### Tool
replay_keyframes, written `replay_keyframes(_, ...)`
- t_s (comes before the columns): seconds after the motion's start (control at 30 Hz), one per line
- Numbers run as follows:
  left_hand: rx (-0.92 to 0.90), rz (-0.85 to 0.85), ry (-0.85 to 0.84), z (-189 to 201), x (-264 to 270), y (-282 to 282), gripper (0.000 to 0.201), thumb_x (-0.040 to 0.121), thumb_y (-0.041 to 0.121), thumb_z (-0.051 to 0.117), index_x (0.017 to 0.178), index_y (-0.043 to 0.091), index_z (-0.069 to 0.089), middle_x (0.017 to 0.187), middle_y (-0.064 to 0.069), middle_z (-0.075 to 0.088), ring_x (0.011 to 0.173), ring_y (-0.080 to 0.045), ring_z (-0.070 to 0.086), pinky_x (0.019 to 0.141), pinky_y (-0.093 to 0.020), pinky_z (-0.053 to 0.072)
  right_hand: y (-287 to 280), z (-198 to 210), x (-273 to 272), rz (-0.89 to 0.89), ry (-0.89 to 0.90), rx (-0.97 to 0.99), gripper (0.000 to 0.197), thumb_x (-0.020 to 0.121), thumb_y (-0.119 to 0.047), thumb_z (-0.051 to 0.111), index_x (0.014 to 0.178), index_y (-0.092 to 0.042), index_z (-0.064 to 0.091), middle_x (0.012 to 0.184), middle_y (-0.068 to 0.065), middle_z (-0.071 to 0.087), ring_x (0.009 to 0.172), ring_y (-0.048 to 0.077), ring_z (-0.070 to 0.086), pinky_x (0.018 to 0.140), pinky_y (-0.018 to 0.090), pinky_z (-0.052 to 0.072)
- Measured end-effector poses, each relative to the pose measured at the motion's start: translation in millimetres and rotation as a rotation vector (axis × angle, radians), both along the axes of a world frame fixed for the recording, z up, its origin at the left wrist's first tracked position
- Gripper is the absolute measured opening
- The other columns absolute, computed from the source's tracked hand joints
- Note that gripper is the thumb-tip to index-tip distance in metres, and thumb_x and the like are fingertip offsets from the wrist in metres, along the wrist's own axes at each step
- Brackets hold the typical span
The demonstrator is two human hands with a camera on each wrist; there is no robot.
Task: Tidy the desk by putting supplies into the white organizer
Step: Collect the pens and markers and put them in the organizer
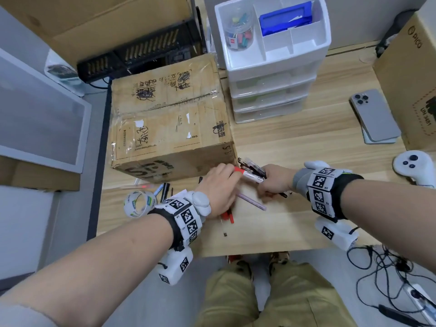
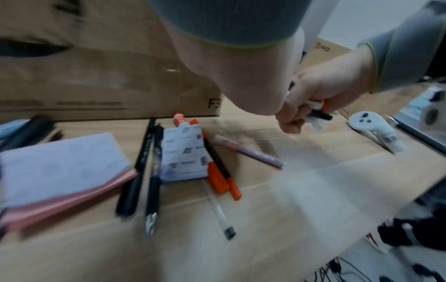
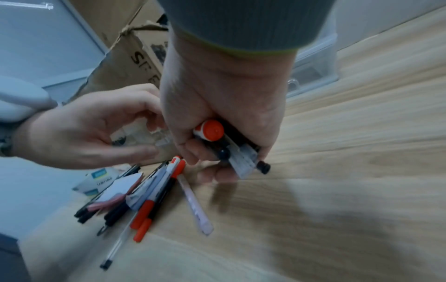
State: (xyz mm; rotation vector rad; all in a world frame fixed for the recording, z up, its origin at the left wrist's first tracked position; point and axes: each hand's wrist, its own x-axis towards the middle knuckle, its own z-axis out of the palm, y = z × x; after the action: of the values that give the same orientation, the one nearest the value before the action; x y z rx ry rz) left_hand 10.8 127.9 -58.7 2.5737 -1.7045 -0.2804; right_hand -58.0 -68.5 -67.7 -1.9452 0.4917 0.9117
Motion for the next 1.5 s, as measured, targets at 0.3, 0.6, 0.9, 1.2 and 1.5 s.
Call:
replay_keyframes(0.3,0.341,0.324,0.135,-13,4,68,0.014,0.099,0.026,0.040,0.090,0.016,0.042,0.099,-0.009,0.064,0.073,-0.023,0.047,0.062,-0.029,0.033,32,-22,-1,0.123,-0.167,-0.301,0.037,0.071,-0.043,0.076,0.088,-0.014,0.062,0.079,0.004,0.068,0.072,0.020,0.063,0.062,0.029,0.048)
replay_keyframes(0.6,0.332,0.471,0.223,-32,3,77,0.041,0.087,0.039,0.057,0.115,0.012,0.044,0.108,-0.008,0.056,0.091,-0.025,0.058,0.063,-0.033,0.044,53,-43,-7,0.177,-0.173,-0.478,0.027,0.066,-0.043,0.068,0.081,-0.021,0.064,0.072,-0.003,0.066,0.067,0.018,0.064,0.060,0.026,0.054)
replay_keyframes(0.9,0.289,0.660,0.440,-42,-1,78,0.033,0.088,0.021,0.057,0.110,0.009,0.035,0.088,-0.007,0.057,0.070,-0.021,0.059,0.053,-0.031,0.041,78,-45,4,0.045,-0.250,-0.375,0.023,0.073,-0.041,0.068,0.085,-0.023,0.060,0.076,-0.005,0.065,0.073,0.020,0.064,0.060,0.027,0.048)
replay_keyframes(1.2,0.225,0.842,0.450,-55,-1,82,0.044,0.086,0.025,0.067,0.115,0.007,0.039,0.078,0.002,0.050,0.066,-0.019,0.055,0.048,-0.028,0.037,99,-56,11,-0.105,-0.244,-0.330,0.036,0.069,-0.056,0.070,0.081,-0.023,0.063,0.073,-0.007,0.069,0.066,0.012,0.066,0.058,0.031,0.058)
replay_keyframes(1.5,0.275,0.857,0.510,-64,8,79,0.035,0.084,0.027,0.064,0.108,0.004,0.050,0.084,-0.002,0.060,0.060,-0.009,0.051,0.045,-0.023,0.034,100,-56,16,-0.144,-0.196,-0.300,0.032,0.068,-0.046,0.075,0.080,-0.019,0.064,0.074,-0.003,0.068,0.067,0.015,0.065,0.059,0.030,0.056)
